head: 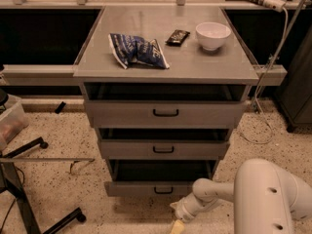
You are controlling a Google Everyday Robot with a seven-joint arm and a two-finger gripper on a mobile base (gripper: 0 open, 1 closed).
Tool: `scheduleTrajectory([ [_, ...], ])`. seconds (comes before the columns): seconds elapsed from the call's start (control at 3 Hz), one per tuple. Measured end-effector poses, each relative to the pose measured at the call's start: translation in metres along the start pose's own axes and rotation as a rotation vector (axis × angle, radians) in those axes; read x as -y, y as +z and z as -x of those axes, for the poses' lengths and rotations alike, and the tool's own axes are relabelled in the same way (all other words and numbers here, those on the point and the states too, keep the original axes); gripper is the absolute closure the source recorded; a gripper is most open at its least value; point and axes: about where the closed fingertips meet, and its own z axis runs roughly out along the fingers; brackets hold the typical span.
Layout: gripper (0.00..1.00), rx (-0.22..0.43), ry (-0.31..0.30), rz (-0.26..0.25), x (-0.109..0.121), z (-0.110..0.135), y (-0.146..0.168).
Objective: Close bottom drawer
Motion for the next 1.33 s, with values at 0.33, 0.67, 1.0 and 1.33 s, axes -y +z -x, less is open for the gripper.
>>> scheduleTrajectory([
  [0.33, 0.0, 0.024, -0.06, -0.158, 0.022, 0.025, -0.025],
  [0.67, 0.0, 0.022, -0.115, -0.248, 0.047, 0.049, -0.044],
  [1.0, 0.0, -0.002, -0.112, -0.236, 0.069, 0.053, -0.04],
  [1.33, 0.0, -0.031, -0.085, -0.182, 0.085, 0.045, -0.03],
])
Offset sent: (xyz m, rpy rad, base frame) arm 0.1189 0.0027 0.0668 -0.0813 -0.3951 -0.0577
